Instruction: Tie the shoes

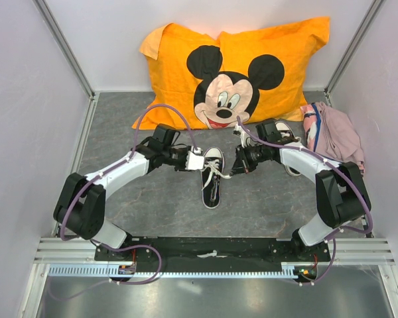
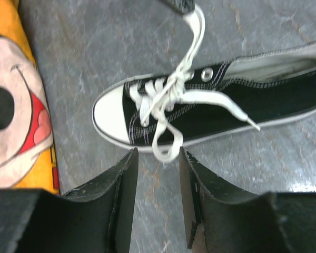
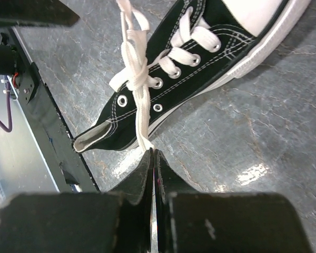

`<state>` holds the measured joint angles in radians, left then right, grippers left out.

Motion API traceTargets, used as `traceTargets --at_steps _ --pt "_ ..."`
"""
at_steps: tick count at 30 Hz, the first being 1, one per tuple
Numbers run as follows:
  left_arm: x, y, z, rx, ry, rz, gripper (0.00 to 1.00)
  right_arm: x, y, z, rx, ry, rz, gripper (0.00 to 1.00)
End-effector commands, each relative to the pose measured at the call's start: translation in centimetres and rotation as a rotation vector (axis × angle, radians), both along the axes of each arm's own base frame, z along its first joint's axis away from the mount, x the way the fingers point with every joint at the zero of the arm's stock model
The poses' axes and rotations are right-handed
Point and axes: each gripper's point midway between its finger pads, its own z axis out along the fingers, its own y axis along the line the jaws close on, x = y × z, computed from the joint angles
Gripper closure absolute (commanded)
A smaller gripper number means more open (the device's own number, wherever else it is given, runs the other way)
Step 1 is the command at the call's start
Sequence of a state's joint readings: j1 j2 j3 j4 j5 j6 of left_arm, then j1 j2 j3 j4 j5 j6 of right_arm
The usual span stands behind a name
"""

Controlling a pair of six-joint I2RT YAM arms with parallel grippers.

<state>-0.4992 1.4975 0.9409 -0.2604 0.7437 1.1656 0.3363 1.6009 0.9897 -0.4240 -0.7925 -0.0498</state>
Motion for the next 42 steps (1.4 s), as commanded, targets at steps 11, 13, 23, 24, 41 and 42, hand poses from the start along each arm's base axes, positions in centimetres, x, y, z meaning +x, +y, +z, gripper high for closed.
traceTargets --at_steps 11,13,23,24,41,42 --pt "0.3 -4.8 0.5 0.007 -0.116 -0.132 0.55 -0.9 0.6 1.0 0.014 -0.034 0.041 0.89" --pt "0.5 -5.2 0.4 0.01 -0.122 -0.135 0.55 -1.0 0.6 0.9 0.012 -0.029 0.043 0.89" --pt "1.5 -5.8 0.6 0.014 -0.139 -0.135 0.58 -1.1 0.7 0.4 0.003 -0.014 0.049 0.87" --pt "1.6 -5.8 0.3 0.019 -0.14 -0.136 0.58 -1.0 0.8 0.4 0.003 -0.017 0.05 0.87" --pt "1.4 -5.7 -0.8 0.068 -0.151 -0.194 0.9 -1.3 0.5 0.1 -0.014 -0.012 0.065 0.81" --pt "1.0 -5.7 -0.6 0.058 -0.153 -0.217 0.93 -1.2 0.4 0.2 -0.018 -0.012 0.062 0.8"
